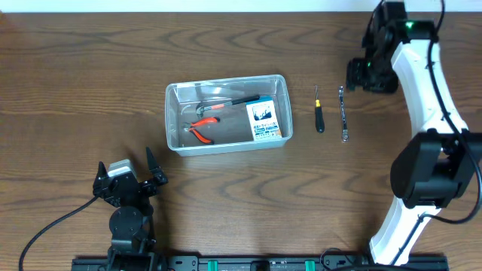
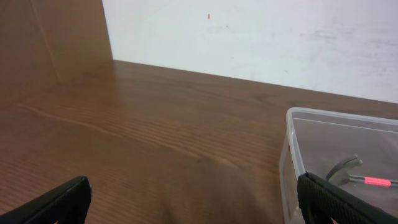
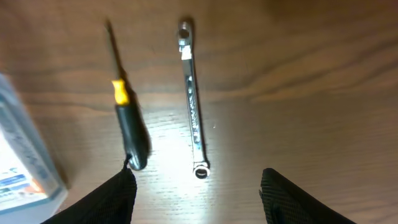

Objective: Pack container
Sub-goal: 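Move the right gripper toward the silver wrench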

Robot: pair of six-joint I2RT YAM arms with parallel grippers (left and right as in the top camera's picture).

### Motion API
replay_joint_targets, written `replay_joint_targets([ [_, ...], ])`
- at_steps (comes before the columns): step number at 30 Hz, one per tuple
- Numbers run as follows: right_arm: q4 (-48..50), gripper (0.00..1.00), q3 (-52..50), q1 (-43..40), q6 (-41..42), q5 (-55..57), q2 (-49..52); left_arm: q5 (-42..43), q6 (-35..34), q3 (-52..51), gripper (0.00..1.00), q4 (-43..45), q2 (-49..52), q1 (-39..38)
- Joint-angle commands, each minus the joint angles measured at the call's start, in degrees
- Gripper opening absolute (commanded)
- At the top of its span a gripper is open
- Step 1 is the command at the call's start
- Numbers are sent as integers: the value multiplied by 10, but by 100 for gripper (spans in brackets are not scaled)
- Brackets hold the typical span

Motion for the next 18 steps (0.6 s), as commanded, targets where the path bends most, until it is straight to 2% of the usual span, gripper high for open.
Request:
replay_joint_targets([
  [1, 25, 66, -47, 11, -7, -22, 1, -11, 1, -12, 98, -19, -2, -2],
  [5, 78, 67, -106, 25, -14, -21, 2, -11, 1, -12, 98, -19, -2, -2],
  [9, 130, 61, -154, 23, -9, -19, 2, -11, 1, -12, 98, -19, -2, -2],
  [12, 141, 53, -178, 17, -9, -19, 2, -11, 1, -12, 98, -19, -2, -2],
  [18, 163, 46, -217, 16, -9, -19, 2, -11, 1, -12, 98, -19, -2, -2],
])
